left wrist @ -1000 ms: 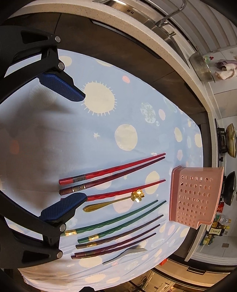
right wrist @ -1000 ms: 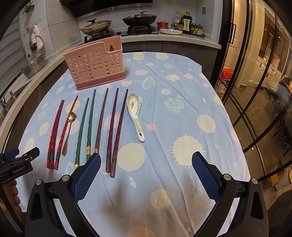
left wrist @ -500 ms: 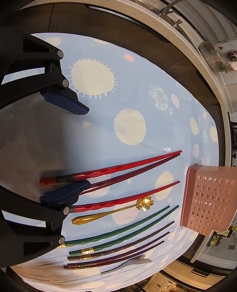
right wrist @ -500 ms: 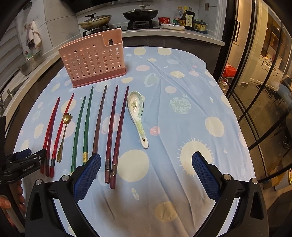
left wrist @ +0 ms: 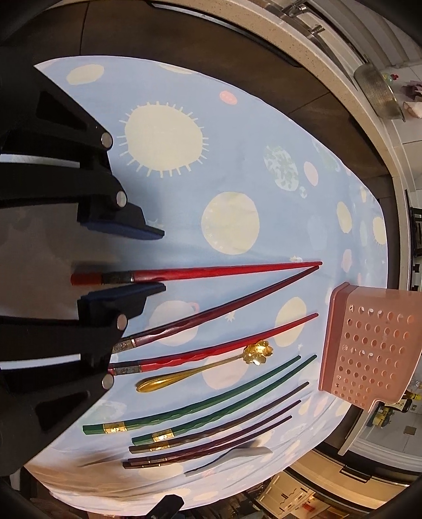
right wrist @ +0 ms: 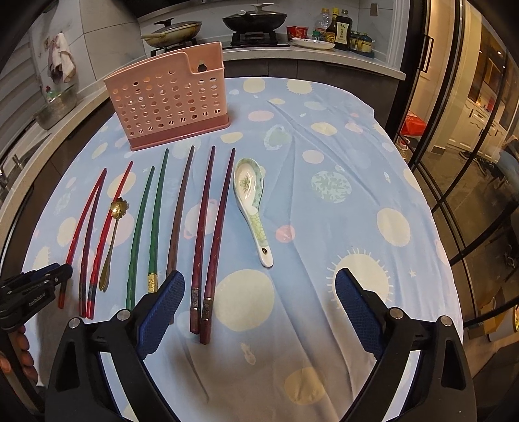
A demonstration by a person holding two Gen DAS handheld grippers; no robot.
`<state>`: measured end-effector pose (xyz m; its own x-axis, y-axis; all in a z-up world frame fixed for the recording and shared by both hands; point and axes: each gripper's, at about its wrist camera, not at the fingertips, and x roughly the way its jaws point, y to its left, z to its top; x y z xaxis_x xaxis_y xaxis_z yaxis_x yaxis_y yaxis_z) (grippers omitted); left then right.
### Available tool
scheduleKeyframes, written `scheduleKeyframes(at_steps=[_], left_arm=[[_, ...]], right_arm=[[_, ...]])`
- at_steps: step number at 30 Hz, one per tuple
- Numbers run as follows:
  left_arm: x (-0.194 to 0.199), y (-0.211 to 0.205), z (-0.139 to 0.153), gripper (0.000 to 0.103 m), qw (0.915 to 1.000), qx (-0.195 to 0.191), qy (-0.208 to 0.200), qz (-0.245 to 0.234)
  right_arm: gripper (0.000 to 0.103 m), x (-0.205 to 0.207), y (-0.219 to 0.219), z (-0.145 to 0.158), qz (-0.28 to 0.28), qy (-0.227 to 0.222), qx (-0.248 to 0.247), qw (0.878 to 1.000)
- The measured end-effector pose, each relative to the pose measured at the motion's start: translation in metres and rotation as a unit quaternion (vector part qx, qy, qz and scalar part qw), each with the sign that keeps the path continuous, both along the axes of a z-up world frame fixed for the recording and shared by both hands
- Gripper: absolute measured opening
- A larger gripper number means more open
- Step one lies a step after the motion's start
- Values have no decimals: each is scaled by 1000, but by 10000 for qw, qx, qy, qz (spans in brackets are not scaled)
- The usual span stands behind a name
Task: Organize utensils
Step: 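Grasp a red chopstick with the left tool while the right tool grasps the white ceramic spoon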
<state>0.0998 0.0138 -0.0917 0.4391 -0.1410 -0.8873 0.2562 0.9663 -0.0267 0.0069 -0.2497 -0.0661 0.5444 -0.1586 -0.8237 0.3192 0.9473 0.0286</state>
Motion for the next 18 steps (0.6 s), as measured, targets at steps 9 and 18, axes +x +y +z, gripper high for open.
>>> scheduleKeyframes(at_steps=[9,18], left_arm=[[9,1,0,7,9997,-201,126,-60],[9,-2,0,7,9996,-161,199,-89]], right_arm=[[54,30,-21,-10,-29,-2,282,9996],[28,45,-9,-33,268,224,86,9994]])
